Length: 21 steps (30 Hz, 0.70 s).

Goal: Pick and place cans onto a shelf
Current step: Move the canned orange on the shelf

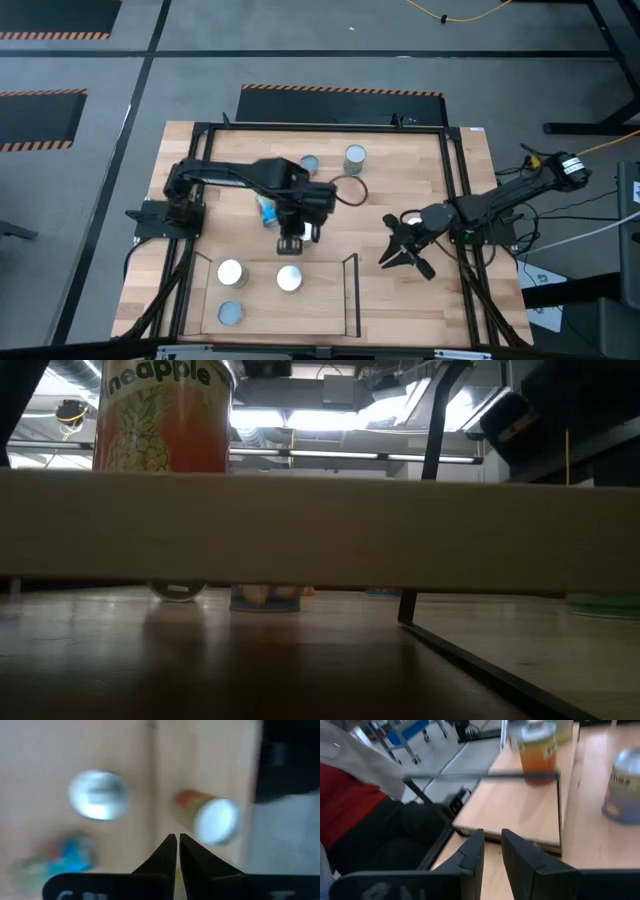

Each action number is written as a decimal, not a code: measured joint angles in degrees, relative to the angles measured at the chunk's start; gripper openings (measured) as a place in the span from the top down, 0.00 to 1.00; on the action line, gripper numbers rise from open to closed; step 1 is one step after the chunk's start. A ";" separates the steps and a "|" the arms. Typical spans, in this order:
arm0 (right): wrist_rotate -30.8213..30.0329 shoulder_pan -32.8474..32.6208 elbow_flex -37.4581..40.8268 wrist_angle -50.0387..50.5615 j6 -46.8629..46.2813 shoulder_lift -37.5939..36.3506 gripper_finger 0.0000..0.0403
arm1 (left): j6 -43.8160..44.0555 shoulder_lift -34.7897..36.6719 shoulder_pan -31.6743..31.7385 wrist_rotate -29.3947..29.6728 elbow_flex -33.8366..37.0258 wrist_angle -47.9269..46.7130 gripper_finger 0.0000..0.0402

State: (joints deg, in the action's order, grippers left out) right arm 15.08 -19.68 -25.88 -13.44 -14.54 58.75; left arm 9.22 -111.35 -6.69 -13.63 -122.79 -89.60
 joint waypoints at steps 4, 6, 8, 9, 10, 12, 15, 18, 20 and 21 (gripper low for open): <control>0.03 0.36 -2.88 3.70 0.04 -3.40 0.82 | -4.41 5.49 0.06 12.05 -0.24 0.67 0.97; -0.58 1.06 -4.93 7.54 0.05 -5.07 0.82 | -5.56 8.69 0.06 15.75 -0.24 0.72 0.97; -2.19 2.00 -7.60 12.55 0.21 -6.17 0.82 | -6.80 12.36 -0.12 17.98 1.31 2.57 0.97; -3.56 2.45 -9.25 15.85 0.30 -6.72 0.82 | -7.51 14.52 -0.27 19.07 3.06 4.51 0.97; -4.69 3.03 -10.71 19.50 0.62 -7.32 0.82 | -8.30 16.86 -0.38 19.62 5.53 7.46 0.97; -7.45 4.11 -14.43 26.04 1.56 -7.35 0.82 | -9.73 22.01 -0.44 19.91 12.32 14.72 0.97; -9.93 5.75 -19.81 36.49 1.70 -7.10 0.82 | -11.32 29.59 -0.44 19.79 26.16 26.30 0.97; -10.89 7.12 -24.39 45.58 1.74 -6.94 0.82 | -11.03 36.57 -0.44 19.07 40.62 34.95 0.97; -10.93 7.99 -26.62 50.78 1.65 -6.93 0.82 | -10.35 40.68 -0.44 19.02 49.63 41.34 0.97; -10.95 8.42 -27.34 53.04 1.54 -7.00 0.82 | -9.75 42.17 -0.44 18.98 53.55 44.15 0.97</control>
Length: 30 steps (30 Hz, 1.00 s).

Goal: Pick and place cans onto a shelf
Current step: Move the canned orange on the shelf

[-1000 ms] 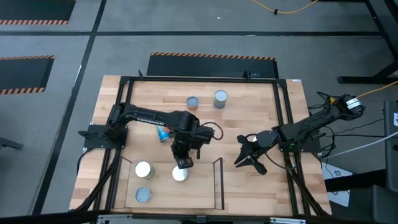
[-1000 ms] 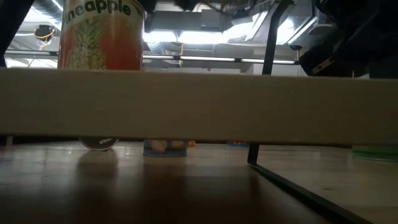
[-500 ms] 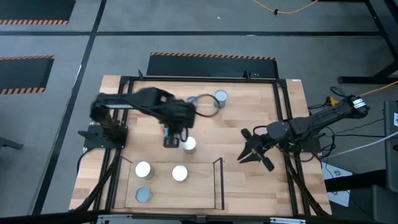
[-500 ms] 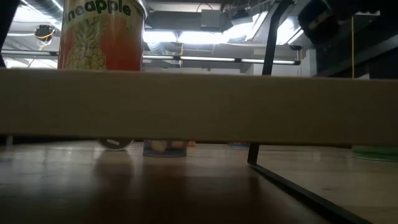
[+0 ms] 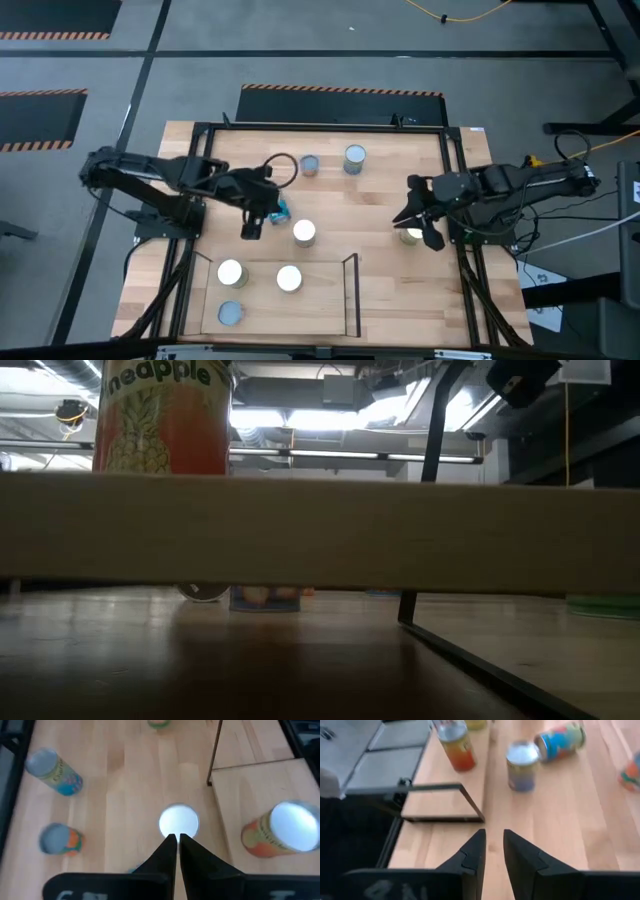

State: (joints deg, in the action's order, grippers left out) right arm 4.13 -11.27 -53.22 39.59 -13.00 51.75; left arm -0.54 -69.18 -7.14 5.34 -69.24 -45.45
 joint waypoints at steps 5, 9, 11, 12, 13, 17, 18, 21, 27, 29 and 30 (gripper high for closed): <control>-0.05 2.61 -0.16 8.65 -0.22 -0.52 0.82 | 1.96 5.02 0.00 -0.08 15.36 16.07 0.97; -0.13 4.69 1.56 16.57 -1.33 -0.51 0.82 | 2.00 5.83 0.00 -0.08 22.30 25.76 0.97; -0.10 5.64 2.48 18.64 -2.34 -0.54 0.82 | 1.58 5.93 0.10 -0.09 24.13 27.73 0.97; -0.16 6.06 2.95 18.58 -2.96 -0.53 0.82 | 1.52 5.78 0.11 -0.09 24.63 28.98 0.97; -0.16 6.56 3.53 18.78 -3.16 -0.49 0.82 | 1.50 5.57 0.18 -0.09 24.91 30.22 0.97; -0.33 8.97 6.31 19.38 -3.23 -0.51 0.82 | 1.46 5.48 0.66 -0.07 25.21 30.69 0.97; -0.82 9.66 7.01 19.49 -3.26 -0.51 0.82 | 1.46 5.48 0.66 -0.02 25.21 31.14 0.97; -2.73 11.85 9.17 19.53 -3.25 -0.51 0.82 | 1.44 5.48 0.65 -0.08 25.21 32.42 0.97; -2.98 15.73 10.50 19.76 -3.05 -0.51 0.82 | 1.42 5.48 0.66 -0.09 25.21 32.70 0.97; -2.67 16.55 10.50 19.80 -2.95 -0.51 0.82 | 1.42 5.48 0.63 -0.09 25.21 32.70 0.97; -2.28 16.88 10.50 19.79 -2.64 -0.51 0.82 | 1.42 5.46 0.63 -0.08 25.21 32.70 0.97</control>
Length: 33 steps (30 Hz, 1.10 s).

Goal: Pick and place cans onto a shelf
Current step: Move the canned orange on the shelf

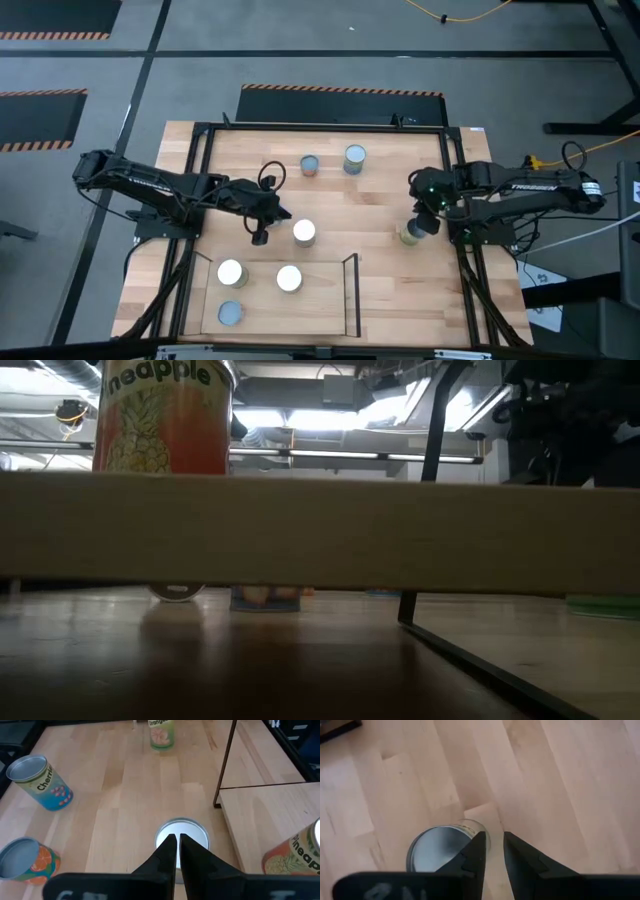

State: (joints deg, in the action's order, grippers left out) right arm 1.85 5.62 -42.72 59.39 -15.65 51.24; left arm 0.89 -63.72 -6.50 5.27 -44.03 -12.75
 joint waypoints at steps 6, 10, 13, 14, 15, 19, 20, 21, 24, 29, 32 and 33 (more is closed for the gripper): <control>1.28 0.60 0.00 0.48 5.27 0.00 0.82 | 0.00 -0.02 0.00 -0.01 0.00 0.00 0.97; 3.84 0.60 0.00 0.56 6.82 0.00 0.82 | 0.00 -0.02 0.00 -0.01 0.00 0.00 0.97; 5.00 0.60 0.00 0.67 7.07 0.00 0.82 | 0.00 -0.02 0.00 0.01 -0.01 -0.01 0.97; 5.25 0.60 0.00 0.76 7.02 0.00 0.82 | 0.00 -0.02 0.00 -0.01 -0.02 0.00 0.97; 5.40 0.60 0.00 0.82 7.02 0.00 0.82 | 0.00 -0.02 0.00 -0.01 -0.02 0.00 0.97; 5.46 0.60 0.00 1.32 7.12 0.00 0.82 | 0.00 -0.02 0.00 -0.01 -0.02 -0.02 0.97; 5.48 0.60 0.00 1.41 7.13 0.00 0.82 | 0.00 -0.02 0.00 0.00 -0.02 -0.02 0.97; 5.48 0.60 0.00 1.43 7.13 0.00 0.82 | 0.00 -0.02 0.00 -0.01 -0.02 -0.02 0.97; 5.46 0.60 0.00 1.41 7.20 0.00 0.82 | 0.00 -0.02 0.00 -0.01 -0.02 -0.02 0.97; 5.46 0.60 0.00 1.41 7.40 0.00 0.82 | 0.00 -0.02 0.00 0.00 -0.02 -0.02 0.97; 5.46 0.60 0.00 1.40 8.64 0.00 0.82 | 0.00 -0.02 0.00 -0.01 -0.02 -0.04 0.97; 5.44 0.60 0.00 1.39 8.76 0.00 0.82 | 0.00 -0.02 0.00 -0.01 -0.02 -0.02 0.97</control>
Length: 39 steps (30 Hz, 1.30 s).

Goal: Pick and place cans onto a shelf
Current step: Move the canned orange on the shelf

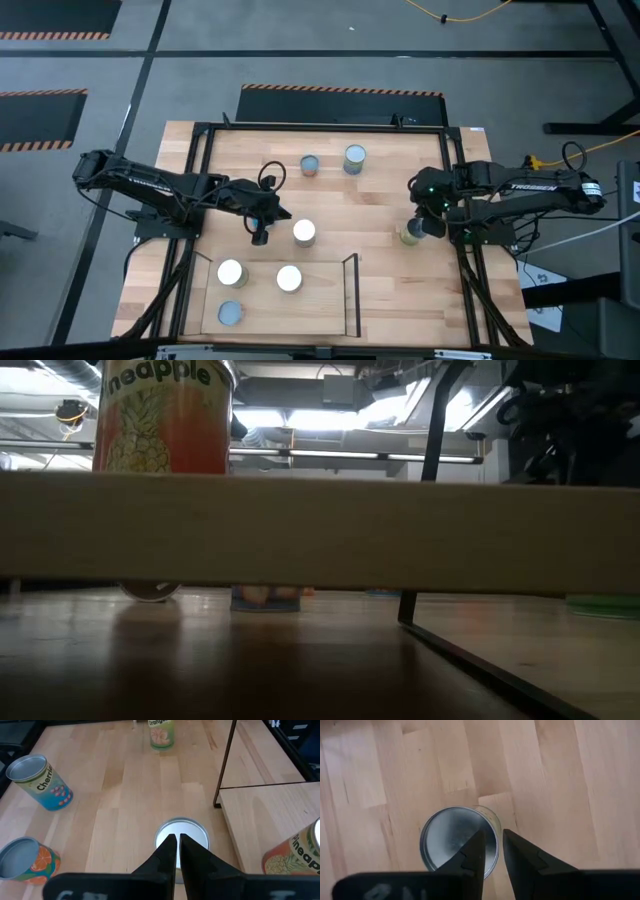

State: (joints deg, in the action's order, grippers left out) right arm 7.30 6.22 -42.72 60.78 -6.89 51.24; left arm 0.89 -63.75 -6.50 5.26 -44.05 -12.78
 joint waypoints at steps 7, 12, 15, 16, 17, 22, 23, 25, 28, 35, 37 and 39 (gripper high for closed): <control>-0.07 0.00 0.00 -0.07 0.86 2.07 0.82 | 0.00 0.00 -0.02 0.01 0.00 -0.02 0.97; 0.31 0.00 0.02 -1.00 1.59 5.58 0.82 | 0.00 0.00 -0.02 0.00 0.00 -0.02 0.97; 0.35 0.00 0.02 -1.19 1.61 7.35 0.82 | 0.00 0.00 -0.02 0.02 0.00 -0.02 0.97; 0.36 0.00 0.02 -1.21 1.61 7.95 0.82 | 0.00 0.00 -0.02 0.02 0.00 -0.02 0.97; 0.36 0.00 0.02 -1.21 1.61 8.51 0.82 | 0.00 0.00 -0.02 0.02 0.00 -0.02 0.97; 0.74 0.00 -0.18 -1.34 1.61 10.69 0.82 | 0.00 0.00 -0.02 0.02 0.00 -0.03 0.97; 0.74 0.00 -0.20 -1.34 1.59 10.88 0.82 | 0.00 0.00 -0.02 0.01 0.00 -0.03 0.97; 0.81 0.00 -0.22 -1.42 1.46 11.07 0.83 | 0.00 0.00 -0.02 0.01 0.00 -0.04 0.97; 0.94 0.00 -0.22 -1.49 1.45 11.08 0.88 | 0.00 0.00 -0.02 0.02 0.00 -0.02 0.97; 2.52 -0.02 -0.04 -4.74 -0.95 11.19 0.98 | -0.02 0.00 -0.02 0.00 0.00 -0.02 0.97; 2.27 -0.02 0.06 -8.16 -3.33 11.36 0.98 | 0.00 0.00 -0.02 0.01 0.00 -0.03 0.97; 1.89 -0.01 0.20 -11.37 -5.10 11.43 0.98 | 0.00 -0.01 -0.02 0.01 0.00 -0.03 0.97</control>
State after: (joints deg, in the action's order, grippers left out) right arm 9.19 6.21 -42.52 49.41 -11.99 62.67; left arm 0.88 -63.76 -6.52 5.27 -44.05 -12.80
